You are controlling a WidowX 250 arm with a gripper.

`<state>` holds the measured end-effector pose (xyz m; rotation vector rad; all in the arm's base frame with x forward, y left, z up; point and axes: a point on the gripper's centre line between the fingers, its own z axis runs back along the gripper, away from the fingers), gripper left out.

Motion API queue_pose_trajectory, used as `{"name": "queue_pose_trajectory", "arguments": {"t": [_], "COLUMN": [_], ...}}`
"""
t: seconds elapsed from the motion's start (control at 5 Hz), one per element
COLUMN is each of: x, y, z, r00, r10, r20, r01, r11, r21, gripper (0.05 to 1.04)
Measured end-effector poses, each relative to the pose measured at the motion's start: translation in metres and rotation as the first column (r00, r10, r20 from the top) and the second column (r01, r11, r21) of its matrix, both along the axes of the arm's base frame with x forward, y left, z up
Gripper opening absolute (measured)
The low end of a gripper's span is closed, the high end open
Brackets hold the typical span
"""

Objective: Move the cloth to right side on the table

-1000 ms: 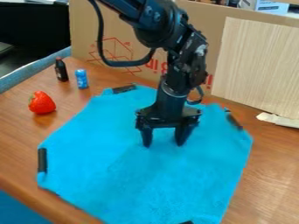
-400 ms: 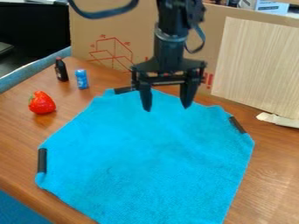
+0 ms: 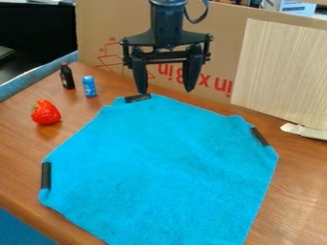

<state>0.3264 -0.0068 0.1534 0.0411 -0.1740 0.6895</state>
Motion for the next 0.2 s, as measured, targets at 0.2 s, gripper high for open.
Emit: {"name": "queue_pose_trajectory", "arguments": {"t": [0.2], "x": [0.0000], "y": [-0.0002], "z": [0.0000], "r00": [1.000], "r10": [0.000], "r20": [0.000], "r01": [0.000], "r11": [1.000], "r21": [-0.002], "gripper": [0.999]}}
